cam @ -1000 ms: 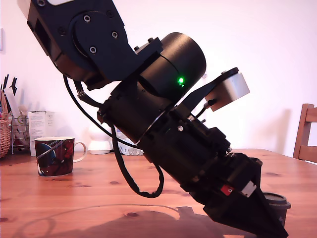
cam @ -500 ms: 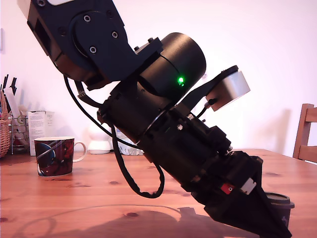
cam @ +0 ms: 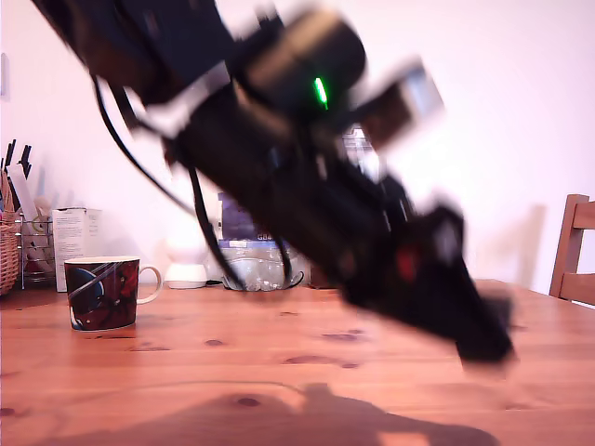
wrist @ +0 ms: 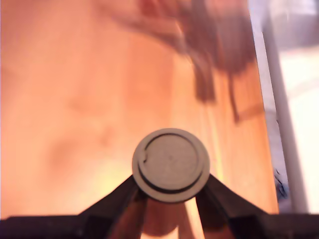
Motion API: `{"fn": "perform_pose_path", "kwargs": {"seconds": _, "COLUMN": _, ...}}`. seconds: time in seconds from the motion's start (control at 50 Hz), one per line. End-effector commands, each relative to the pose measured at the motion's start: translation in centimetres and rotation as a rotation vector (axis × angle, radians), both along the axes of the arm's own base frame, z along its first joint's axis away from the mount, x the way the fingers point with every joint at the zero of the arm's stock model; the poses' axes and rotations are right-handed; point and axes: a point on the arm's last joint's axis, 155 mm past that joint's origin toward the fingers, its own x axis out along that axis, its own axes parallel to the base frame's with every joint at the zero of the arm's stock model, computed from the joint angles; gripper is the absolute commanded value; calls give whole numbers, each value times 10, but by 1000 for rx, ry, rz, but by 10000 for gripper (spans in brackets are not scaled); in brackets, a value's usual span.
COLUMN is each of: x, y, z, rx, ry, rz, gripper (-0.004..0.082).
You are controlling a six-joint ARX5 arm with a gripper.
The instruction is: Pick up the coffee capsules from the table one by one and drop them inside the nearest coffee cup
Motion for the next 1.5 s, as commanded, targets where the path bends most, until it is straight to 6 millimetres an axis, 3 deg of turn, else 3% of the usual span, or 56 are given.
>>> {"fn": "perform_pose_path", "kwargs": {"seconds": 0.0, "x": 8, "y": 4, "z": 8, "rx": -5, "ry": -9, "rz": 32, "gripper": 41}}
{"fn": "perform_pose_path", "kwargs": {"seconds": 0.3, "x": 31, "y": 25, "z": 47, "rx": -63, "ry": -68, "rz": 176, "gripper": 41}}
{"fn": "perform_pose_path", "kwargs": {"seconds": 0.82, "x": 64, "y": 118, "z": 98, "rx": -196, "ry": -111, "rz": 485, "gripper": 41}}
{"fn": "perform_pose_path", "kwargs": {"seconds": 1.48, "x": 92, "y": 242, "z": 99, "rx": -223, "ry": -178, "rz": 894, "gripper": 41}}
